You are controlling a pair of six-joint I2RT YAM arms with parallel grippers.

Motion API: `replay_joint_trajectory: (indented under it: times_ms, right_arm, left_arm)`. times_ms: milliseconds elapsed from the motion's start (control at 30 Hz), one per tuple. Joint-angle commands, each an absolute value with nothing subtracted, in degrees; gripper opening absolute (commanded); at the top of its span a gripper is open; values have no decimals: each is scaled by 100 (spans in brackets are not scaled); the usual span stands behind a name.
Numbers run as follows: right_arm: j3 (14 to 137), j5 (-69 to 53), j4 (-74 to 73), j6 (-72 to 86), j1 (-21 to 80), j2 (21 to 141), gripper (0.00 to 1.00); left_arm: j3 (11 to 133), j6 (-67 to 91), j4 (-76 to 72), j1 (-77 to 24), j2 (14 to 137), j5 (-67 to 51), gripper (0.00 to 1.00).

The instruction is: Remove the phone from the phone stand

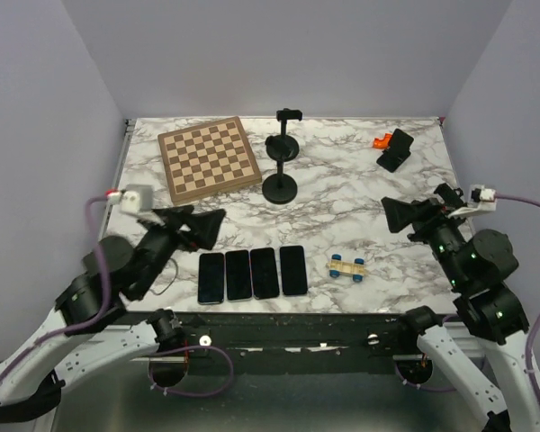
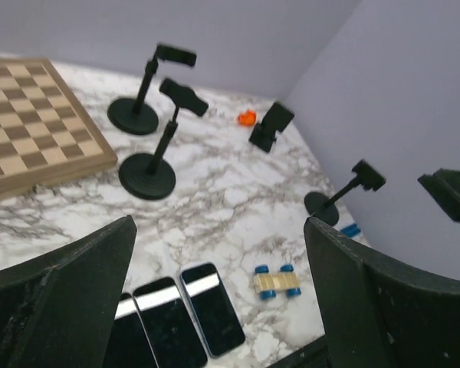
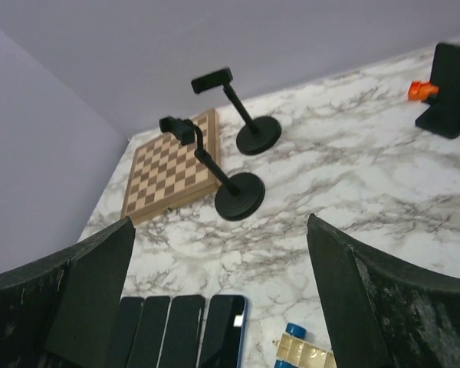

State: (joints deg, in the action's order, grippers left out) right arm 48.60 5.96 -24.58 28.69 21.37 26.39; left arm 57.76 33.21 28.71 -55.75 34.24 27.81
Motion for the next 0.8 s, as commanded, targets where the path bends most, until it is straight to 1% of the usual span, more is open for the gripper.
replay_joint_trajectory:
  times_ms: [0, 133, 300, 533, 767]
  right_arm:
    - [5285, 1186, -2694, 2567, 2149, 2081, 100]
    - [5599, 1374, -2635, 2409, 2143, 1603, 100]
    - [5793, 1759, -2543, 2344, 2149, 1105, 100]
    - [6028, 2200, -2794, 2347, 2146, 1103, 100]
    - [5891, 1857, -2624, 2212, 2146, 967, 100]
  left_arm:
    - [5254, 2349, 2198, -5537, 1757, 3378, 99]
    - [4990, 1881, 1754, -5536, 546, 3523, 98]
    - [5009, 1460, 1694, -5544, -240, 3642, 99]
    - [5150, 1358, 1863, -5546, -269, 3727, 99]
    - [5160, 1405, 1777, -5544, -137, 3648, 98]
